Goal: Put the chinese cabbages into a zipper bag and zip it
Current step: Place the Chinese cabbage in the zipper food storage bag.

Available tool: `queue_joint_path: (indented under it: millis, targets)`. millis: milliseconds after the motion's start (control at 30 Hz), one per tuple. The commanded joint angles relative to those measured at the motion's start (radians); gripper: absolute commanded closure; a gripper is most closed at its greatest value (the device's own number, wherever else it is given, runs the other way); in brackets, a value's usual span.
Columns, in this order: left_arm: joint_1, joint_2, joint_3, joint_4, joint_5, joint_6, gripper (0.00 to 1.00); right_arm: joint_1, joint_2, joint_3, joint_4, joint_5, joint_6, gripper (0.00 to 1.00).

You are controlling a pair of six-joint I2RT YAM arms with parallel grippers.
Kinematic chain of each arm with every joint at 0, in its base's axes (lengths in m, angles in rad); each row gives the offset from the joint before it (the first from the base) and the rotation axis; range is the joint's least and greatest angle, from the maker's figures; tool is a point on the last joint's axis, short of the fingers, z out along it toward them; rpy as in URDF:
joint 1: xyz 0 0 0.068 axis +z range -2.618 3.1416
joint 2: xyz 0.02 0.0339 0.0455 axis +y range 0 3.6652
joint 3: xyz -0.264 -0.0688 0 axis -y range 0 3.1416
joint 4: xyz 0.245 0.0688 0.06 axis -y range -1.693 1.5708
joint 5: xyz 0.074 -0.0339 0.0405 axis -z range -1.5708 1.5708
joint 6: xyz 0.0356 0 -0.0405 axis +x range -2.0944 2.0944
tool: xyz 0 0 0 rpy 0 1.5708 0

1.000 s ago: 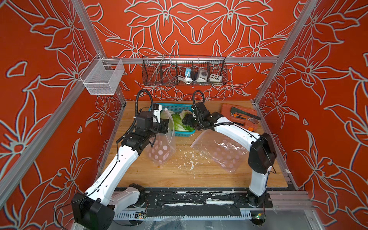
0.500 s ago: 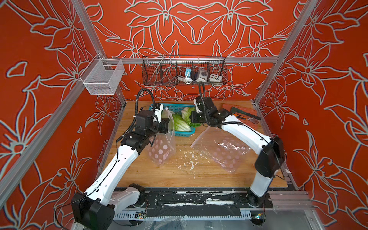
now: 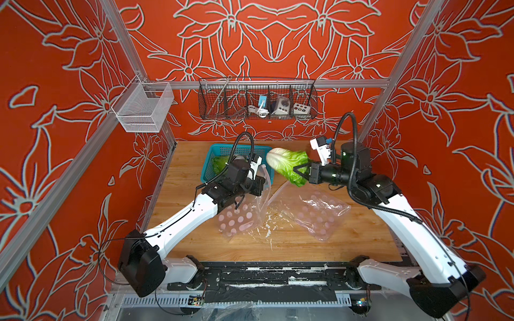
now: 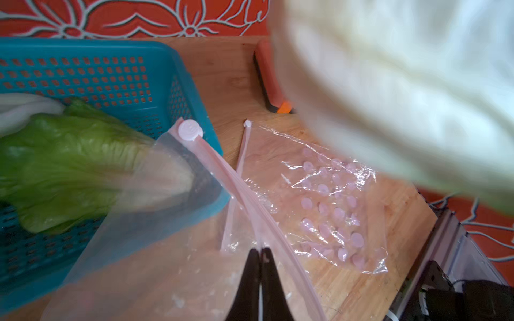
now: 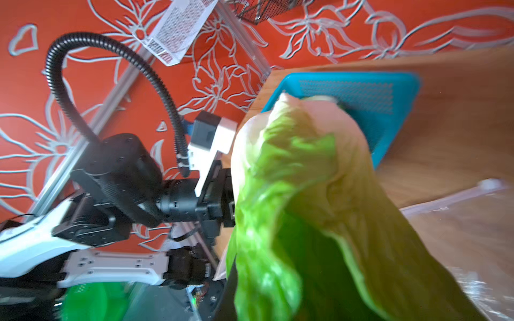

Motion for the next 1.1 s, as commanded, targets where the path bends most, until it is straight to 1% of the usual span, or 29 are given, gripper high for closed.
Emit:
queue_joint_path:
  millis: [0, 67, 200, 333, 400, 500, 567, 633, 733, 800, 867, 933, 1000, 1067]
  targets:
    - [0.013, -0.034, -0.023, -0.015, -0.061, -0.059, 1.0, 0.025, 0.019, -0.055, 0.176, -0.145, 0.149, 1.0]
    - [0.015, -0.043, -0.041, -0.002, -0.049, -0.071, 1.0, 0.049, 0.032, -0.062, 0.212, -0.162, 0.159, 1.0]
    - [0.034, -0.062, -0.032, -0.022, -0.073, -0.071, 1.0, 0.061, 0.057, -0.129, 0.184, -0.173, 0.16, 1.0]
    - [0.088, -0.086, 0.002, -0.05, -0.082, -0.05, 1.0, 0.061, 0.016, -0.276, 0.256, -0.176, 0.206, 1.0]
    - [0.095, -0.078, 0.028, -0.06, -0.076, -0.04, 1.0, 0.062, 0.002, -0.311, 0.286, -0.178, 0.228, 1.0]
    - [0.093, -0.053, 0.062, -0.067, -0.037, -0.047, 1.0, 0.062, -0.013, -0.337, 0.307, -0.175, 0.237, 1.0]
    - [0.076, -0.041, 0.08, -0.067, -0.033, -0.033, 1.0, 0.064, -0.016, -0.341, 0.289, -0.174, 0.212, 1.0]
    - [0.046, -0.017, 0.124, -0.084, -0.032, 0.008, 1.0, 0.063, -0.019, -0.331, 0.244, -0.167, 0.169, 1.0]
    - [-0.009, 0.014, 0.183, -0.102, 0.011, 0.082, 1.0, 0.061, -0.023, -0.313, 0.209, -0.157, 0.121, 1.0]
    - [-0.033, 0.042, 0.219, -0.132, 0.034, 0.104, 1.0, 0.062, -0.027, -0.293, 0.209, -0.158, 0.105, 1.0]
    - [-0.05, 0.058, 0.237, -0.163, 0.044, 0.126, 1.0, 0.054, -0.034, -0.266, 0.194, -0.148, 0.08, 1.0]
    - [-0.053, 0.053, 0.23, -0.189, 0.043, 0.148, 1.0, 0.025, -0.05, -0.242, 0.157, -0.135, 0.045, 1.0]
    - [-0.052, 0.031, 0.204, -0.197, 0.03, 0.172, 1.0, -0.022, -0.065, -0.241, 0.157, -0.167, 0.048, 1.0]
    - [-0.052, 0.004, 0.178, -0.193, 0.038, 0.195, 1.0, -0.047, -0.077, -0.261, 0.23, -0.246, 0.097, 1.0]
